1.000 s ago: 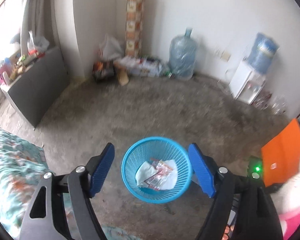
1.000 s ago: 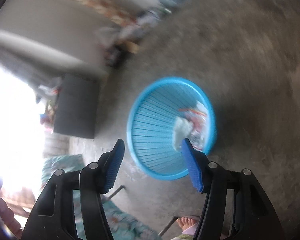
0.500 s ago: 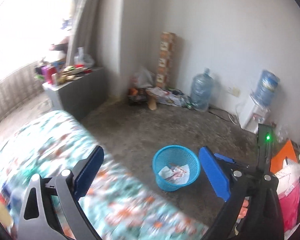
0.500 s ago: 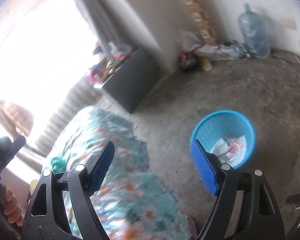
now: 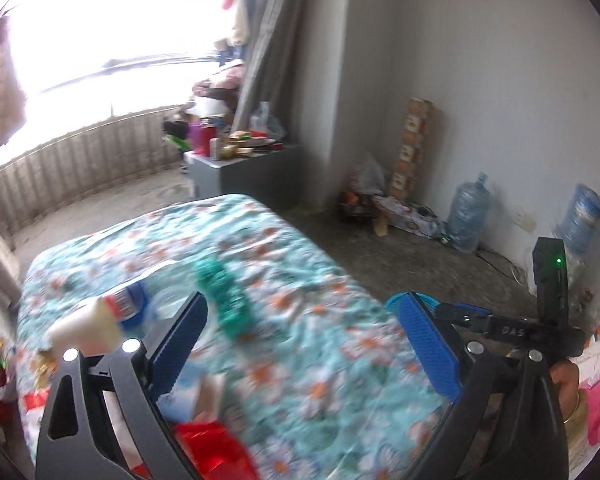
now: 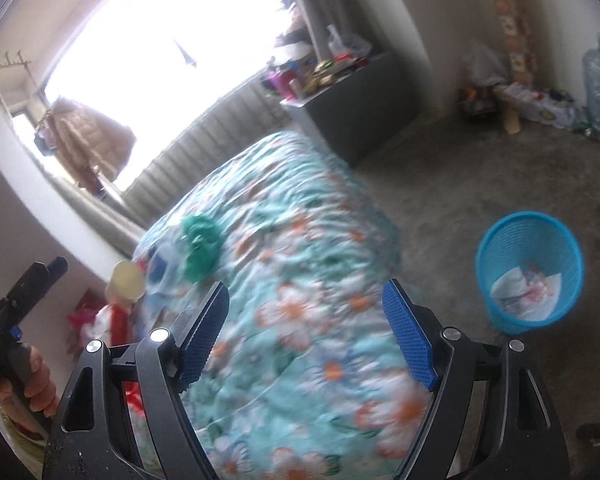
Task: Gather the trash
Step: 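Move both tools back toward the bed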
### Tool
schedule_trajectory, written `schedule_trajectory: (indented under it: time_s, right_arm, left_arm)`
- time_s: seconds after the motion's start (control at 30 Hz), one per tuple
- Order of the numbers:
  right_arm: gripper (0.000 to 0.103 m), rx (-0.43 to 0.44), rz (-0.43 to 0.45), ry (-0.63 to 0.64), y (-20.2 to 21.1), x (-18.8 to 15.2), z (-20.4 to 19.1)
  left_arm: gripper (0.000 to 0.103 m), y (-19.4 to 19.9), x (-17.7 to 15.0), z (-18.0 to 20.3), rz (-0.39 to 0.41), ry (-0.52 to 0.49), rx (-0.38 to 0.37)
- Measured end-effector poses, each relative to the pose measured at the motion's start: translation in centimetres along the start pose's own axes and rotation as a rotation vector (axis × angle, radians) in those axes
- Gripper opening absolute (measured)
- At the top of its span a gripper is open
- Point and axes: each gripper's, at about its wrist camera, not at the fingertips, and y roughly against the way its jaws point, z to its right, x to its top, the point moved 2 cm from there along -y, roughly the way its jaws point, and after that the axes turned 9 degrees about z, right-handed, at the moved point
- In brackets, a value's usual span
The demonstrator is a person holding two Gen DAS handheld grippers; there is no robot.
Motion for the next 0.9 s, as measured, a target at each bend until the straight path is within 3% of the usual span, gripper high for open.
schedule_trajectory:
  time_s: [0.33, 0.5, 0.73, 0.9]
  right_arm:
    - [0.075, 0.185, -0.186, -0.053, -3.6, -3.4, -4.7]
    - [0.073, 0.243, -0.250, -0.058, -4.6, -4.8, -6.7]
    - [0.065, 0.285, -0.336, -0.085, -6.8, -6.4, -8.6]
    - [0.061, 0.282, -0.375, -0.090, -8.1, -7.2, -9.6]
  left_arm:
    - [0.094, 4.9, -3.6, -6.2, 0.024, 0.084, 0.120]
    - [0.094, 5.8, -6.1, -6.8, 0.022, 0.097, 0.083]
    - [0.094, 5.9, -10.4, -4.5, -0.026, 0.093, 0.019]
    - [0.086, 5.4, -12.8, -4.1, -0.066, 0.111, 0.033]
